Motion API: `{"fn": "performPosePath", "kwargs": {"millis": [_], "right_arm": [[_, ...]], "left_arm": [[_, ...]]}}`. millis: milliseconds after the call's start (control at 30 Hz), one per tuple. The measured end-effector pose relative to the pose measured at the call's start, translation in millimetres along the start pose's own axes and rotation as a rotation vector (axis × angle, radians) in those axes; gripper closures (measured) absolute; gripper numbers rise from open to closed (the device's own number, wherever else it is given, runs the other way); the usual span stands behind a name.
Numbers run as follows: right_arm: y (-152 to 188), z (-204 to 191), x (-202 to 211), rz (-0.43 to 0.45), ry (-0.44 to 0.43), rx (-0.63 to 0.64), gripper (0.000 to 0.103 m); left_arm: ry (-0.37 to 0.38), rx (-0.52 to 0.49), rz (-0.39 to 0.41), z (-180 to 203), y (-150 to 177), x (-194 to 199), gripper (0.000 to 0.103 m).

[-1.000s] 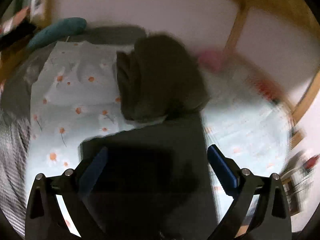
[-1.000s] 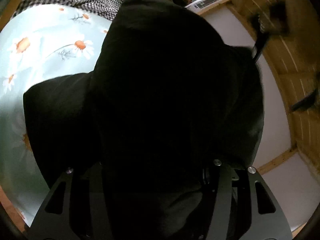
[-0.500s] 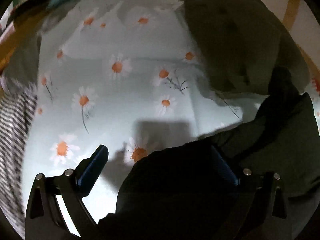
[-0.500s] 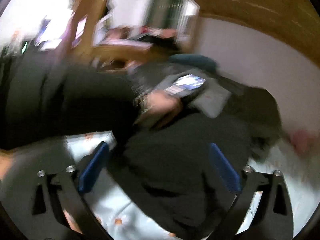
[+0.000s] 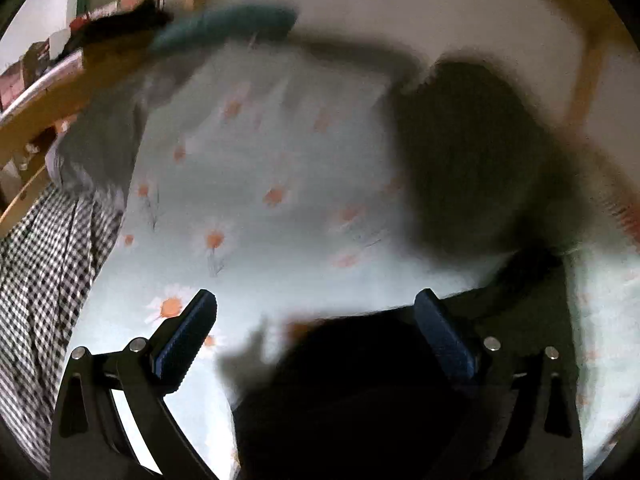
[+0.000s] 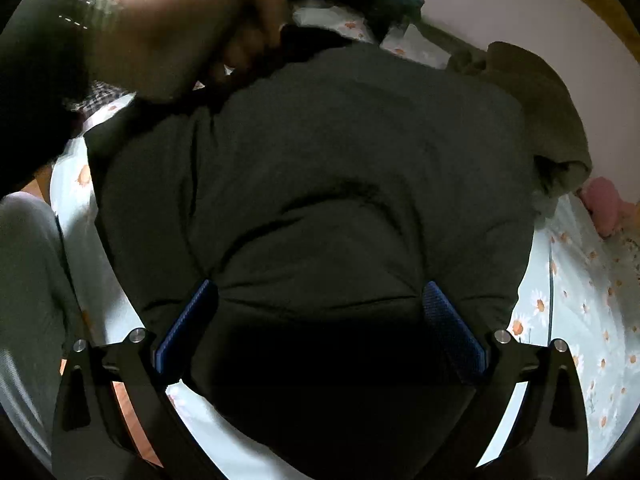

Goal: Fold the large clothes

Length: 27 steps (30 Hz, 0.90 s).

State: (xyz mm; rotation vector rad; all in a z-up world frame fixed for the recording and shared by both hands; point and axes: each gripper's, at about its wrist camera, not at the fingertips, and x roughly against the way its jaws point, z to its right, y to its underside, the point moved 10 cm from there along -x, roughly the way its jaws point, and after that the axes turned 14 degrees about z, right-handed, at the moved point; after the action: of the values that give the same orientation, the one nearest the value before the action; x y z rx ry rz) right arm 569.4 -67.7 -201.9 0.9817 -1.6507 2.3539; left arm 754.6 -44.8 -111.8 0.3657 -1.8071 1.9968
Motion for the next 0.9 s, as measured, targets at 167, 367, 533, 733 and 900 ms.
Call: {"fn": "performPosePath", "kwargs": {"millis": [167, 367, 533, 733, 900], "right_arm": [[-11, 5, 21, 0.076, -0.043, -0.046, 0.002], [-45, 67, 75, 0.257, -0.144, -0.397, 0.003], [-7, 75, 1, 0.012, -0.055, -0.387, 0.003], [8, 73, -16, 0.033, -0.049, -0.355, 0.003], [5, 72, -21, 0.012, -0.058, -0.362, 0.002]], "left_arm": [[0.061, -0.041, -0.098, 31, 49, 24, 0.006], [0.044, 0.009, -0.045, 14, 73, 9, 0.005], [0.010, -0.033, -0.009, 17, 78, 4, 0.004], [0.029, -0.014, 0.013, 14, 84, -6, 0.004], [-0.003, -0.044, -0.001, 16, 88, -9, 0.004]]}}
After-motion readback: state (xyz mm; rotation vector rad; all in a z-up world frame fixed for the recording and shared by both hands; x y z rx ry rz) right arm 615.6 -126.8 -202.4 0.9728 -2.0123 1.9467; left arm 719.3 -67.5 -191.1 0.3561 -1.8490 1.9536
